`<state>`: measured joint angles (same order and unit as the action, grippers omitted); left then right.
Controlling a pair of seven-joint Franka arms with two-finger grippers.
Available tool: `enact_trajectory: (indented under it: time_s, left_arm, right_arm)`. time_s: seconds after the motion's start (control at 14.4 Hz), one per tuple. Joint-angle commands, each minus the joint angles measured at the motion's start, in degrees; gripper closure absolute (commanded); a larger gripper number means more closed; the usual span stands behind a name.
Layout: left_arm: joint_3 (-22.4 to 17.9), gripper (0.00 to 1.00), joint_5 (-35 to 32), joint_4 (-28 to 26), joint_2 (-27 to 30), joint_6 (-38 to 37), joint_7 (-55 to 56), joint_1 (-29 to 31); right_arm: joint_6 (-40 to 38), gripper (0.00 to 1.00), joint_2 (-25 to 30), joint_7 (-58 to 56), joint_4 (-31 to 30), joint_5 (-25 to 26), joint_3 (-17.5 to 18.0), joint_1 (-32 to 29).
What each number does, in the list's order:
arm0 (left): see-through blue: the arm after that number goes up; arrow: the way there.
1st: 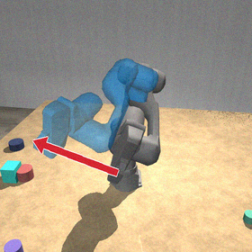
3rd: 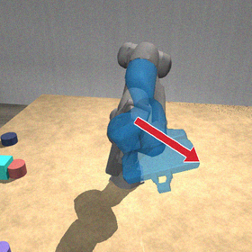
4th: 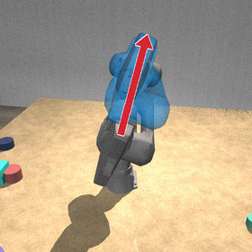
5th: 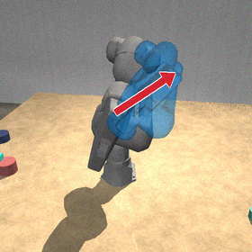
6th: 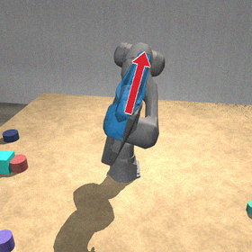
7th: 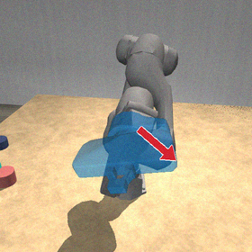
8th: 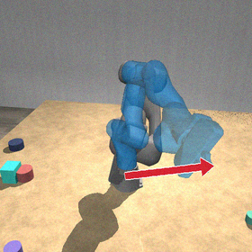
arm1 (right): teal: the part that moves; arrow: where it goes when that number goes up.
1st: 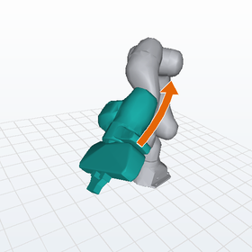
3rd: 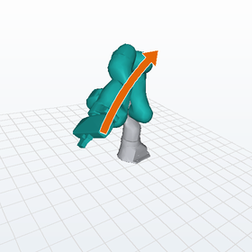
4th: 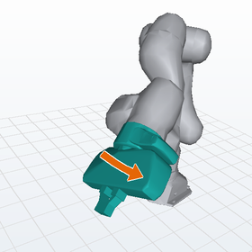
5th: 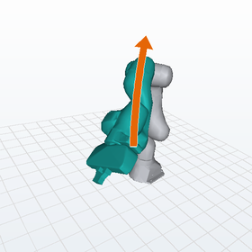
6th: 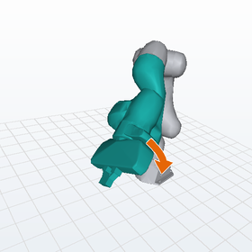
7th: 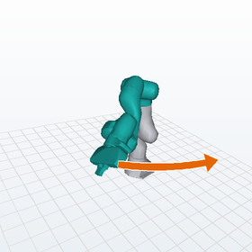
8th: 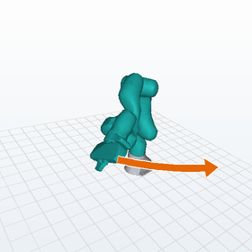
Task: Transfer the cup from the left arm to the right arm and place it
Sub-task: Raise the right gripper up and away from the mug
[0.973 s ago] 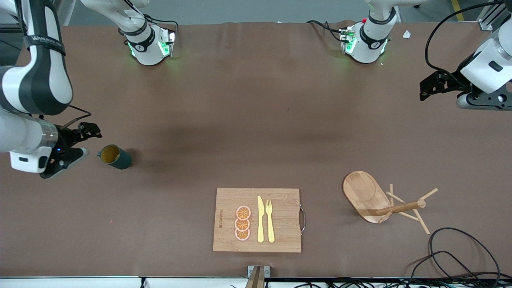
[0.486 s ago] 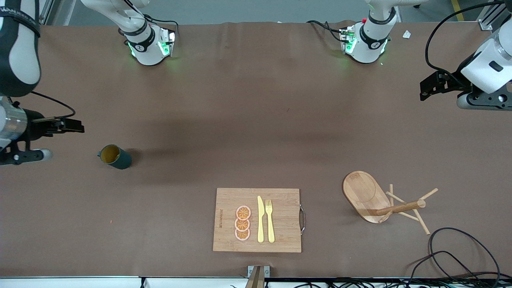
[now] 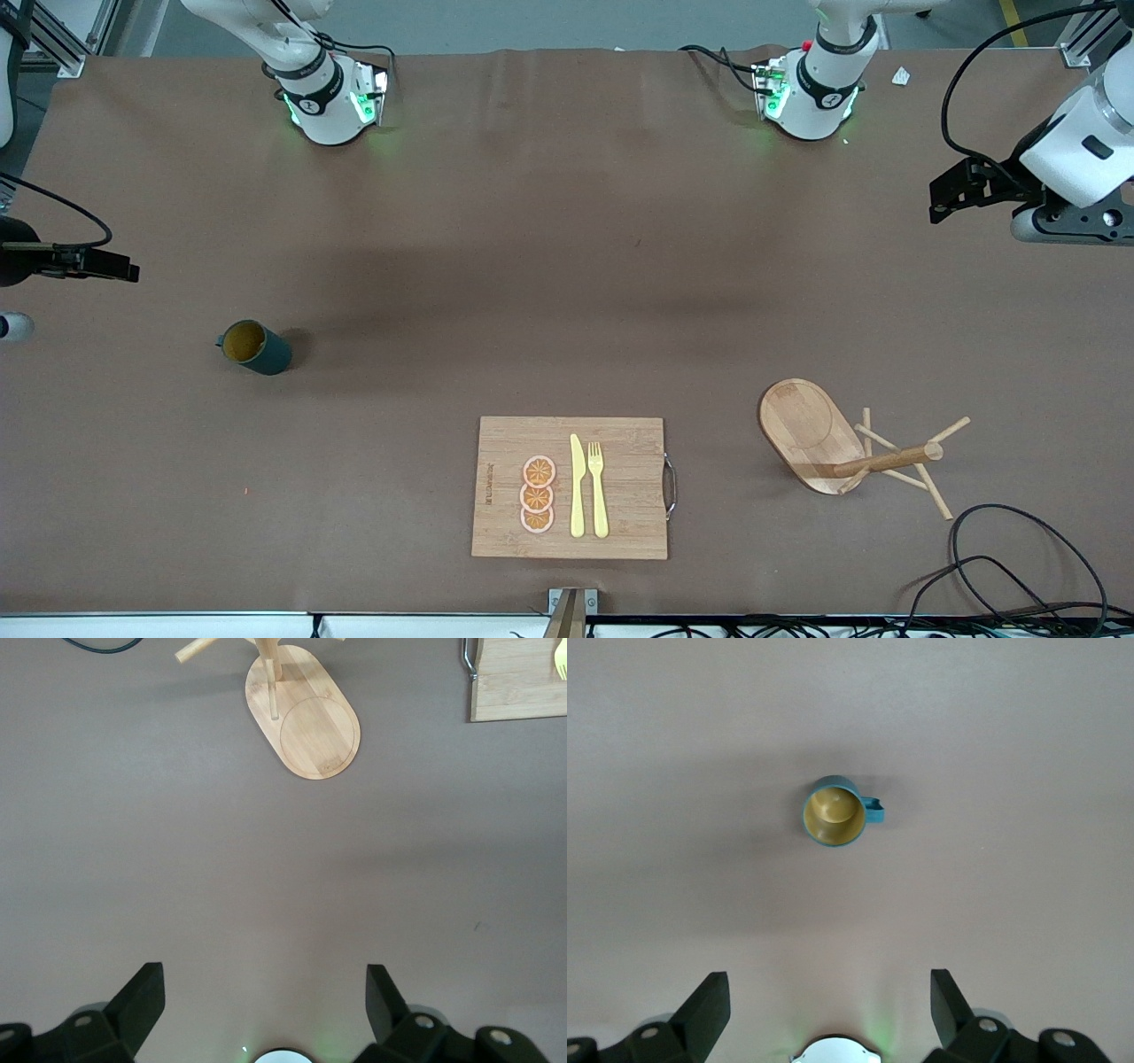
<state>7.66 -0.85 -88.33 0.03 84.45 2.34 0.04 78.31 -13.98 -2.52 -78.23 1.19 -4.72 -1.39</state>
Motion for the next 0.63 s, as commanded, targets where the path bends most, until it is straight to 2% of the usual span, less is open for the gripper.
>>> enact_trajectory:
  time_s: [0.0,0.35,0.56]
  left_arm:
    - [0.3,0.0,-0.4,1.0,-0.3,-0.3,-0.1,0.2]
    - [0.3,0.0,-0.2,0.7,-0.3,0.7,0.0,0.5]
    - [0.3,0.0,-0.3,0.1,-0.2,1.3,-0.1,0.4]
  right_arm:
    - [-0.7,0.0,0.2,1.5,1.4,2.5,0.8,0.9]
    - [-1.7,0.0,0.2,2.0,2.0,2.0,0.9,1.9]
    - [-1.9,0.0,0.7,5.3,2.0,-1.5,0.8,1.7]
